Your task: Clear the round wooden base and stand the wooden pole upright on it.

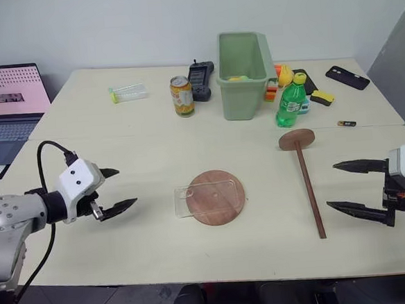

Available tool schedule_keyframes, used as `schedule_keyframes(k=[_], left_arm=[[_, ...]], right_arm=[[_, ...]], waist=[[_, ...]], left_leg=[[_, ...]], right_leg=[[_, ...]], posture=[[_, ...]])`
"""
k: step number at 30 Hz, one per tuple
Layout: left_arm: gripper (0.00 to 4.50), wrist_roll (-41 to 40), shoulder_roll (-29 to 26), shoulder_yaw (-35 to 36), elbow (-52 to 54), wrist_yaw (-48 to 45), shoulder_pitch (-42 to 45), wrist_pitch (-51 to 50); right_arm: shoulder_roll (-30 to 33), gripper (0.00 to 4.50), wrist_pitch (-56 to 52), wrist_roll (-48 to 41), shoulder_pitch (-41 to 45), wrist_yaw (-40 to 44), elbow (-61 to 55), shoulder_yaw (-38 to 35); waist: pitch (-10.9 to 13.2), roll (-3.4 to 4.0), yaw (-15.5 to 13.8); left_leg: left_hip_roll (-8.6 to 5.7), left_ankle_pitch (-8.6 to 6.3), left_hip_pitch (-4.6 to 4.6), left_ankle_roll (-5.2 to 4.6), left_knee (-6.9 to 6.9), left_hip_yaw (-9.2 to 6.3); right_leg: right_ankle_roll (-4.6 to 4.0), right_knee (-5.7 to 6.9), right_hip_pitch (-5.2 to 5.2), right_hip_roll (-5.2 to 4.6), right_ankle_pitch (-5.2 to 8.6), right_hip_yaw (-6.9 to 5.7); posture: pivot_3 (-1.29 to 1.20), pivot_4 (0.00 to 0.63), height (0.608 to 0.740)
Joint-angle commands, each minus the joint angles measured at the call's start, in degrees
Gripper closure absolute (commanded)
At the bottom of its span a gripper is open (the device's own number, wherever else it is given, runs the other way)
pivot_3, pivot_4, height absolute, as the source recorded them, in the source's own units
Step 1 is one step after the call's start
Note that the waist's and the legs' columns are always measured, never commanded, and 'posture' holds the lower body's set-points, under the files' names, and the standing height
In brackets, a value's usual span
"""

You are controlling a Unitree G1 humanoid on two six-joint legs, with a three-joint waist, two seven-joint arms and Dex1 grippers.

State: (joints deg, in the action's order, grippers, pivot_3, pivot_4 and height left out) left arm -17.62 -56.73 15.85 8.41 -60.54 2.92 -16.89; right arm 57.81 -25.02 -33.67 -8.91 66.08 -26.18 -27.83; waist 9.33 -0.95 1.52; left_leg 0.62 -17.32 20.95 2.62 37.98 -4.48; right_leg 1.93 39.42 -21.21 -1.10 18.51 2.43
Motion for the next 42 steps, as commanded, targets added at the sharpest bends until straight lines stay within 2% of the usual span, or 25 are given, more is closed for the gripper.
schedule_keyframes(k=[1,13,18,24,27,31,34,42], left_arm=[[0.00,-0.4,-1.0,1.5,0.2,0.7,2.3,0.2],[0.00,0.3,-0.2,-2.1,0.3,0.1,6.2,-0.8],[0.00,0.4,1.8,-6.8,2.8,0.0,9.6,-1.6],[0.00,3.5,7.6,-17.8,3.5,0.5,16.4,-2.4],[0.00,5.6,10.9,-21.8,0.6,0.6,20.0,-0.9],[0.00,7.8,17.2,-27.3,-6.6,-0.7,26.1,2.4],[0.00,9.7,19.7,-29.6,-12.6,-2.0,28.9,6.1],[0.00,14.1,25.5,-33.4,-27.1,-4.6,34.5,16.3]], right_arm=[[0.4,0.07,0.4,0.2,1.0,-0.5,-1.6,0.3],[-1.1,0.07,-1.5,-1.1,1.6,-3.2,-5.2,2.0],[-2.5,0.07,-4.4,-4.2,2.6,-6.3,-9.7,3.4],[-4.0,0.07,-8.4,-4.3,3.3,-13.3,-14.6,6.9],[-4.9,0.07,-10.4,-3.3,4.5,-17.6,-16.5,9.0],[-4.5,0.07,-18.6,-8.5,6.3,-22.1,-20.1,11.5],[-4.5,0.07,-21.1,-10.4,7.9,-23.7,-21.1,12.5],[-6.1,0.07,-19.2,-8.5,5.7,-25.1,-22.3,14.4]], waist=[[0.0,0.01,0.0],[0.1,-0.01,0.0],[0.1,-0.01,0.0],[0.1,-0.04,-0.1],[0.1,-0.06,-0.1],[0.1,-0.06,-0.1],[0.1,-0.06,-0.1],[0.1,-0.07,0.0]], left_leg=[[0.00,0.00,0.00,0.00,0.00,0.01],[-0.01,0.00,0.02,0.00,0.00,-0.01],[-0.01,0.00,0.03,0.00,0.00,-0.01],[-0.07,0.00,0.06,0.00,0.03,-0.02],[-0.09,0.00,0.08,0.00,0.04,-0.02],[-0.09,0.00,0.10,0.00,0.07,-0.03],[-0.11,0.00,0.11,0.00,0.08,-0.03],[-0.14,0.00,0.19,-0.01,0.12,-0.03]], right_leg=[[0.00,0.00,0.00,0.00,0.00,0.00],[0.00,0.00,-0.01,0.00,0.00,-0.01],[0.00,-0.01,-0.01,0.01,0.00,-0.01],[0.00,-0.01,0.00,0.05,0.00,-0.01],[0.00,-0.01,-0.01,0.07,0.00,-0.02],[0.00,0.02,-0.05,0.10,0.00,-0.07],[0.00,0.01,-0.04,0.10,0.00,-0.09],[0.01,0.00,-0.11,0.11,0.00,-0.11]], posture=[[0.00,0.150,0.740],[0.00,0.150,0.740],[0.00,0.150,0.740],[0.00,0.150,0.740],[0.00,0.150,0.740],[0.00,0.150,0.740],[0.00,0.150,0.740],[0.00,0.150,0.740]])
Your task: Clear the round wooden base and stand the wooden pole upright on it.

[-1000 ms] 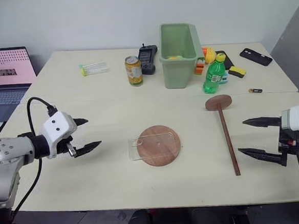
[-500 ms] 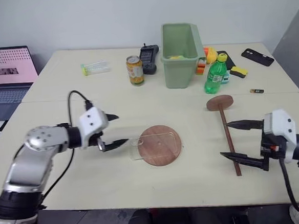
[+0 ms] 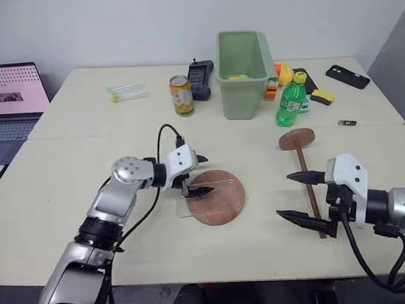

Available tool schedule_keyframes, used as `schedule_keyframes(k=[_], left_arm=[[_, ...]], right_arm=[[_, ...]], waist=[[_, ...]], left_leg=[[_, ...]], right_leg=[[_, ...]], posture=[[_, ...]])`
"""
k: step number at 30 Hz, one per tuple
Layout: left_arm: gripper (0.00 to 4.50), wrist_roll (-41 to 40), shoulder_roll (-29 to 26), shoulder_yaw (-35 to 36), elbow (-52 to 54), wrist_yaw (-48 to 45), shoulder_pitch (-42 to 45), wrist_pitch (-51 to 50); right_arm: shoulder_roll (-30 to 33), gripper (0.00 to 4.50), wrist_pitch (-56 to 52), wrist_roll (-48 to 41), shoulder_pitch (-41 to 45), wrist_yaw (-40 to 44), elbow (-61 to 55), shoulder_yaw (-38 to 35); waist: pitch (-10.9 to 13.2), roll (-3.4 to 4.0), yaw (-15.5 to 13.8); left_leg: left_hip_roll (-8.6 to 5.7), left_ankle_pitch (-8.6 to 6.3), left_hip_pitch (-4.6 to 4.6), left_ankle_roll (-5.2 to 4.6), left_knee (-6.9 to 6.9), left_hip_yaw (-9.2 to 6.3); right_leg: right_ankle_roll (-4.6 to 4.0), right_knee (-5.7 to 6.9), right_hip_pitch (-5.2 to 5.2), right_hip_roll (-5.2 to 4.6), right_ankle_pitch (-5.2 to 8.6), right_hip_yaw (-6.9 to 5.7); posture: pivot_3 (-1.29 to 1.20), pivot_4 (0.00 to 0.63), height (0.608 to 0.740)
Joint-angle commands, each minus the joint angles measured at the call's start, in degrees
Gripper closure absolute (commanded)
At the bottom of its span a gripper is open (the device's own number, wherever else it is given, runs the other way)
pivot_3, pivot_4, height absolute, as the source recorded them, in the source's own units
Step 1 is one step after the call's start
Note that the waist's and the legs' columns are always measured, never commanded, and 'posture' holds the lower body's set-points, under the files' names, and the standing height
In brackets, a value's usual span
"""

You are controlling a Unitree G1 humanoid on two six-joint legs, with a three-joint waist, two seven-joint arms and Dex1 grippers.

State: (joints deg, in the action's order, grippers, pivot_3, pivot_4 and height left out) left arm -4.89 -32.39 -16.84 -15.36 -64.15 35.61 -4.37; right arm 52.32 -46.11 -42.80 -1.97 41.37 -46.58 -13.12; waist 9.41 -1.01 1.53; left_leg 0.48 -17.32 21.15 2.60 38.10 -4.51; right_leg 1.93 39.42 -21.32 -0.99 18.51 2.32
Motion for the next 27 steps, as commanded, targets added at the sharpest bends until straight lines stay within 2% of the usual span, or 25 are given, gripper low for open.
schedule_keyframes(k=[1,2,4,10,20,27], left_arm=[[0.37,1.6,1.7,-0.9,-4.5,-1.2,2.2,4.4],[0.43,1.7,2.1,-1.0,-5.4,-1.6,2.4,4.9],[1.00,2.3,2.8,-1.2,-7.2,-1.8,2.9,6.1],[2.35,3.7,3.7,-1.5,-10.8,-3.0,3.7,8.2],[4.41,3.7,4.6,-1.1,-11.4,-4.1,3.8,9.1],[4.50,1.9,4.3,0.1,-9.5,-5.5,3.6,6.8]], right_arm=[[-0.8,0.00,2.2,0.8,-1.7,-0.4,-2.0,-0.4],[-1.0,0.00,2.5,0.9,-2.2,-0.4,-2.2,-0.4],[-1.2,0.00,2.9,1.2,-2.7,-0.4,-2.4,-0.4],[-1.0,0.00,3.0,0.6,-2.7,-0.3,-2.5,-0.6],[-0.3,0.00,1.8,-1.0,0.4,-0.3,-1.7,-0.8],[0.4,0.00,0.5,-2.4,2.8,-0.3,-1.3,-0.4]], waist=[[0.0,0.00,0.0],[0.0,0.00,0.0],[0.0,0.00,0.0],[0.0,0.00,0.0],[0.0,-0.01,0.0],[0.0,-0.01,0.0]], left_leg=[[-0.01,0.00,0.00,0.00,0.00,0.00],[-0.01,0.00,0.01,0.00,0.00,0.00],[0.00,0.00,0.02,0.00,0.00,-0.01],[-0.02,0.00,0.00,0.00,0.02,-0.02],[-0.01,0.00,0.01,0.00,0.03,-0.06],[0.00,0.00,0.00,0.00,0.02,-0.06]], right_leg=[[0.00,0.00,0.00,0.00,0.00,-0.01],[0.00,0.00,0.00,0.00,0.00,-0.02],[0.00,0.01,-0.02,0.00,0.00,-0.01],[0.00,0.04,0.00,0.00,0.00,-0.02],[0.00,0.03,0.01,0.00,0.00,-0.05],[0.00,0.03,0.01,0.00,0.00,-0.04]], posture=[[0.00,0.150,0.740],[0.00,0.150,0.740],[0.00,0.150,0.740],[0.00,0.150,0.740],[0.00,0.150,0.740],[0.00,0.150,0.740]])
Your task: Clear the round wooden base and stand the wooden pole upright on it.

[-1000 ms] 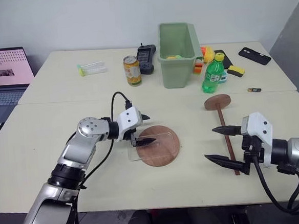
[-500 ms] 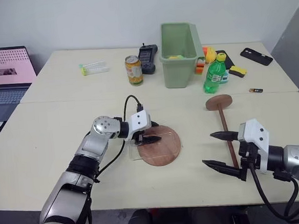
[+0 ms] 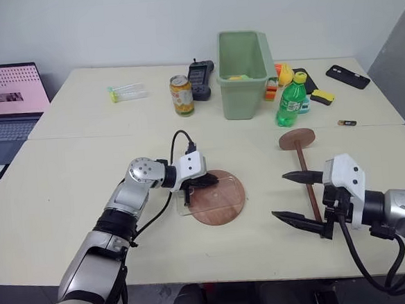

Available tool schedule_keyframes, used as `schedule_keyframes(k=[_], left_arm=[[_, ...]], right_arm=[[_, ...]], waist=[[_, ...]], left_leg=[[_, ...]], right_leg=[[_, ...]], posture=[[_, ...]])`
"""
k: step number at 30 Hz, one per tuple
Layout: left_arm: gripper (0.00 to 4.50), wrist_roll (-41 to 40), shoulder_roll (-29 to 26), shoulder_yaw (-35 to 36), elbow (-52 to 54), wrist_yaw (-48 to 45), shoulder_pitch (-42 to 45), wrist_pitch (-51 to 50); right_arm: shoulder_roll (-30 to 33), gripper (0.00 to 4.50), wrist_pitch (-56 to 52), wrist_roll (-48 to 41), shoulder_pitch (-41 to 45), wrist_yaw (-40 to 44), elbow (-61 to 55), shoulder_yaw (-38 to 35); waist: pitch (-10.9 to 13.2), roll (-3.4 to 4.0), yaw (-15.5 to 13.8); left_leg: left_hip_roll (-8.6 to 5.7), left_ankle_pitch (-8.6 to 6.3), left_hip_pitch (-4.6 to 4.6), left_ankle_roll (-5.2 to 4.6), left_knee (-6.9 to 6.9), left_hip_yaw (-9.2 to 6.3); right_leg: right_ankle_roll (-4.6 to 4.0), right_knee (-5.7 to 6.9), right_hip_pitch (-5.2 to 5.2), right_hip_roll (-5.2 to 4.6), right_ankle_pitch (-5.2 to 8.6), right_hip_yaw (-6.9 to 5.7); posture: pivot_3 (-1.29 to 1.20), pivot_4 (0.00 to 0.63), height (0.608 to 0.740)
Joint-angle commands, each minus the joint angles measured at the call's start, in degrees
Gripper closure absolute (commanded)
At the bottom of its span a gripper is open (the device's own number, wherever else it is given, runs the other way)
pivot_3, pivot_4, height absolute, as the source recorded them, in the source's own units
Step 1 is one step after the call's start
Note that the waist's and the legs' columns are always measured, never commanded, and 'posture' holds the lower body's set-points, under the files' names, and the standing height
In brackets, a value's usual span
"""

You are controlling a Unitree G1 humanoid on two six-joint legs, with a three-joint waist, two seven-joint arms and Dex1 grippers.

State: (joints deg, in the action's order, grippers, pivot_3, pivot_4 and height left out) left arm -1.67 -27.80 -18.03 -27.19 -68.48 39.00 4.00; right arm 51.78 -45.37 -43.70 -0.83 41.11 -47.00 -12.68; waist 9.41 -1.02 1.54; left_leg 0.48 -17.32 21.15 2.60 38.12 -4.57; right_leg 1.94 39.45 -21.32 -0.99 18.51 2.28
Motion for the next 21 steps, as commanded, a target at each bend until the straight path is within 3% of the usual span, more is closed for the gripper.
schedule_keyframes(k=[1,7,10,16,21], left_arm=[[4.50,-1.8,-0.5,1.7,2.8,-1.4,0.3,-2.3],[4.50,-5.8,-4.1,5.7,7.4,-2.9,0.1,-8.6],[4.50,-8.5,-8.6,11.8,7.6,-1.0,0.1,-13.0],[4.50,-13.0,-14.3,26.2,2.3,9.6,-1.9,-18.9],[4.50,-13.4,-16.4,35.2,-6.7,20.2,-3.1,-17.2]], right_arm=[[1.0,0.00,-0.4,-1.8,2.0,0.1,-0.8,-0.8],[2.1,0.00,-0.8,-3.7,4.1,1.7,-0.2,-0.7],[3.0,0.00,-0.7,-4.4,6.2,3.6,0.9,0.4],[0.3,0.00,-1.8,-6.1,15.9,4.5,4.8,6.7],[-1.2,0.00,-0.8,-4.0,21.9,7.5,8.1,12.3]], waist=[[0.0,0.00,0.0],[0.0,-0.01,0.0],[0.0,-0.04,0.3],[0.0,-0.04,0.6],[0.1,-0.07,0.1]], left_leg=[[0.00,0.00,0.00,0.00,0.00,0.00],[0.03,0.00,0.05,0.00,0.00,-0.03],[0.04,0.00,0.04,0.00,0.00,-0.02],[0.18,0.00,-0.04,-0.01,-0.04,-0.01],[0.13,0.00,0.03,0.00,-0.04,-0.07]], right_leg=[[0.00,0.00,-0.01,0.00,0.00,0.01],[0.00,0.00,-0.06,0.02,0.00,-0.01],[0.00,0.02,-0.05,0.02,0.00,-0.01],[0.00,0.07,-0.10,0.00,0.00,0.01],[0.00,-0.04,-0.11,-0.12,0.00,-0.06]], posture=[[0.00,0.150,0.740],[0.00,0.150,0.740],[0.00,0.150,0.740],[0.00,0.150,0.740],[0.00,0.150,0.740]])
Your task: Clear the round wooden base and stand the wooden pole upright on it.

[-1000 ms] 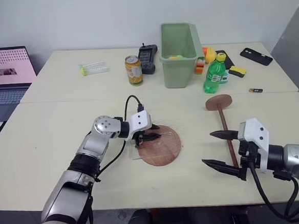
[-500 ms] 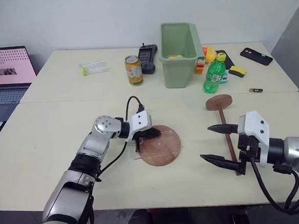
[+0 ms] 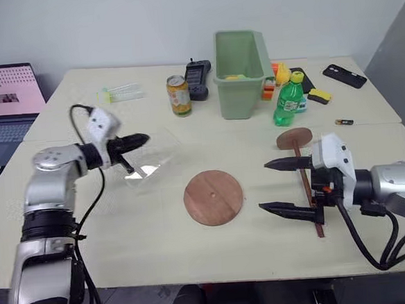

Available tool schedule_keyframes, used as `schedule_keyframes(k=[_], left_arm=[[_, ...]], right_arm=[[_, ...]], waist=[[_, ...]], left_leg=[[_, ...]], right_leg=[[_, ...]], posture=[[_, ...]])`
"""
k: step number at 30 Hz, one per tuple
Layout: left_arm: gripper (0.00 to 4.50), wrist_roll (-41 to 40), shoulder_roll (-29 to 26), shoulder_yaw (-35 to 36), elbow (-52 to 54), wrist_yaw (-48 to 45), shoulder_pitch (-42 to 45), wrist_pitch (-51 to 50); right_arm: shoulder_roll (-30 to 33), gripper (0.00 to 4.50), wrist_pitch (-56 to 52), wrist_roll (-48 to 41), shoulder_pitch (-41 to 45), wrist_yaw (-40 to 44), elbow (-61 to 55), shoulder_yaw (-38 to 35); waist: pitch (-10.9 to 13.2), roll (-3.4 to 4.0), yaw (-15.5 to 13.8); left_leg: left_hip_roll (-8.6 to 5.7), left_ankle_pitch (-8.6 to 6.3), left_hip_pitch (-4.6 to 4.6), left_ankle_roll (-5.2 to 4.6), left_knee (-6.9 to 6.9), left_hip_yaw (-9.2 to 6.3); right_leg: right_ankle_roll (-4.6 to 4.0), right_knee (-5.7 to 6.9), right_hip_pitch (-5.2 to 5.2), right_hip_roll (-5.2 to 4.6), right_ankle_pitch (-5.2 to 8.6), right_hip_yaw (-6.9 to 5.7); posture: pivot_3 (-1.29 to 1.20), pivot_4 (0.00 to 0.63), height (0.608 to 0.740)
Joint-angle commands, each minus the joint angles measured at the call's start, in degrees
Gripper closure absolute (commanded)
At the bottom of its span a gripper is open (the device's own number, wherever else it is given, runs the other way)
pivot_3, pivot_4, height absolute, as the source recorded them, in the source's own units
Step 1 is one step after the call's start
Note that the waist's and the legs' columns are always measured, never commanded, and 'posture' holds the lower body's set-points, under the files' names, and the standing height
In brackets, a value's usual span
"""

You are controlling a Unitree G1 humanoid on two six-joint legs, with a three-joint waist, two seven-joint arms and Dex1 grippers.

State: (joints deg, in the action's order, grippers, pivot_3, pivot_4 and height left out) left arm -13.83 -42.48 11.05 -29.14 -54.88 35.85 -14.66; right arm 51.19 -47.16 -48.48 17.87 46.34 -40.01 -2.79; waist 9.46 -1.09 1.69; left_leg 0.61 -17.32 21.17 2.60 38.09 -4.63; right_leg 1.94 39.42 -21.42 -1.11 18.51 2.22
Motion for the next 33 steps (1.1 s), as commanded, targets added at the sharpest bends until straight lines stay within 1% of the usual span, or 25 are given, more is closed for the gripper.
schedule_keyframes(k=[1,2,3,5,9,11,13,15,16,17,24,27,28,31,33], left_arm=[[4.50,-1.4,-1.9,7.4,-6.5,8.2,0.2,1.9],[4.50,-1.5,-2.0,8.1,-7.6,9.2,0.3,2.3],[4.50,-2.1,-2.4,10.9,-11.7,12.9,0.6,3.7],[4.50,-2.4,-3.0,13.9,-17.4,17.6,0.5,6.2],[4.50,-2.7,-2.4,15.9,-23.4,21.8,0.5,9.5],[4.50,-2.4,-2.6,16.3,-26.3,24.1,1.0,11.2],[4.50,-2.2,-2.9,16.4,-28.6,26.1,1.2,11.9],[4.11,-2.1,-3.1,16.5,-29.7,27.2,1.2,12.9],[4.05,-2.5,-3.1,16.8,-30.1,27.5,1.2,13.1],[3.90,-2.6,-3.2,17.0,-30.3,28.0,1.3,13.6],[2.42,-2.5,-4.0,17.2,-31.5,29.7,1.9,14.6],[1.87,-2.4,-4.5,17.1,-31.3,29.5,2.0,14.8],[1.60,-2.4,-4.9,17.2,-30.5,29.4,1.6,15.6],[1.05,-3.1,-6.0,17.7,-25.0,27.7,-0.2,16.7],[1.05,-3.8,-6.2,17.9,-19.5,26.6,-1.7,15.9]], right_arm=[[-0.9,0.00,1.2,1.1,4.1,2.7,1.7,3.3],[-1.0,0.00,1.4,1.4,4.7,3.0,2.0,3.9],[-1.8,0.00,2.1,2.3,6.6,3.9,3.1,5.5],[-3.2,0.00,3.1,3.8,9.9,5.6,5.2,8.0],[-5.2,0.00,4.3,5.9,13.4,7.9,7.6,10.8],[-5.8,0.00,4.5,6.6,14.0,8.5,8.1,11.4],[-6.3,0.00,4.3,6.9,14.4,8.7,8.1,11.7],[-6.5,0.00,4.1,7.1,14.4,8.9,7.9,11.5],[-6.5,0.00,4.0,7.2,14.3,8.9,7.8,11.4],[-6.6,0.00,3.8,7.1,14.2,8.8,7.6,11.2],[-6.7,0.00,3.0,6.8,13.7,7.8,6.7,10.5],[-6.6,0.00,2.9,6.9,13.4,7.2,6.3,10.4],[-6.5,0.00,2.9,7.0,13.2,7.0,6.1,10.1],[-5.8,0.00,2.7,6.7,12.2,5.9,5.2,8.5],[-5.2,0.00,2.4,5.9,10.7,5.0,4.2,6.4]], waist=[[0.0,-0.02,-0.1],[0.0,-0.03,-0.2],[0.0,-0.04,-0.2],[0.0,-0.07,-0.1],[0.0,-0.09,0.1],[0.0,-0.11,-0.1],[0.0,-0.11,-0.1],[0.0,-0.11,-0.1],[0.0,-0.12,-0.1],[0.0,-0.12,-0.1],[0.0,-0.12,0.0],[0.0,-0.12,0.0],[0.0,-0.12,0.1],[0.0,-0.12,0.1],[0.0,-0.12,0.0]], left_leg=[[-0.01,0.00,0.03,0.00,0.02,-0.02],[-0.02,0.00,0.07,0.00,0.04,-0.04],[-0.02,0.00,0.09,0.00,0.05,-0.05],[-0.01,0.00,0.15,0.01,0.07,-0.06],[-0.01,0.02,0.43,0.03,0.11,-0.05],[-0.01,0.03,0.79,0.05,0.31,-0.08],[-0.01,0.03,0.93,0.06,0.48,-0.16],[-0.05,0.02,0.97,0.05,0.61,-0.16],[-0.05,0.01,0.97,0.03,0.64,-0.16],[-0.06,0.01,0.97,0.03,0.67,-0.16],[-0.06,0.01,0.96,0.03,0.68,-0.16],[-0.05,0.01,0.95,0.03,0.68,-0.15],[-0.04,0.01,0.96,0.03,0.68,-0.15],[-0.03,0.01,0.96,0.03,0.67,-0.17],[-0.03,0.01,0.96,0.03,0.67,-0.16]], right_leg=[[0.00,0.00,-0.01,-0.02,0.00,-0.02],[0.00,0.00,-0.04,-0.05,0.00,-0.04],[0.00,0.00,-0.06,-0.09,0.00,-0.05],[0.00,0.03,-0.14,-0.11,0.00,-0.05],[0.00,0.21,-0.54,-0.12,-0.01,-0.05],[0.00,0.42,-0.88,-0.12,-0.01,-0.08],[0.00,0.45,-0.91,-0.15,-0.01,-0.09],[-0.01,0.52,-0.91,-0.18,-0.01,-0.08],[-0.01,0.54,-0.89,-0.18,-0.01,-0.08],[-0.01,0.56,-0.89,-0.18,-0.01,-0.08],[0.00,0.59,-0.89,-0.17,-0.02,-0.10],[0.00,0.59,-0.89,-0.17,-0.02,-0.11],[0.00,0.60,-0.89,-0.17,-0.02,-0.11],[0.00,0.60,-0.90,-0.17,-0.02,-0.10],[0.00,0.59,-0.89,-0.17,-0.02,-0.07]], posture=[[0.00,0.150,0.740],[0.00,0.150,0.740],[0.00,0.150,0.740],[0.00,0.150,0.740],[0.00,0.150,0.740],[0.00,0.150,0.740],[0.00,0.150,0.740],[0.00,0.150,0.740],[0.00,0.150,0.740],[0.00,0.150,0.740],[0.00,0.150,0.740],[0.00,0.150,0.740],[0.00,0.150,0.740],[0.00,0.150,0.740],[0.00,0.150,0.740]])
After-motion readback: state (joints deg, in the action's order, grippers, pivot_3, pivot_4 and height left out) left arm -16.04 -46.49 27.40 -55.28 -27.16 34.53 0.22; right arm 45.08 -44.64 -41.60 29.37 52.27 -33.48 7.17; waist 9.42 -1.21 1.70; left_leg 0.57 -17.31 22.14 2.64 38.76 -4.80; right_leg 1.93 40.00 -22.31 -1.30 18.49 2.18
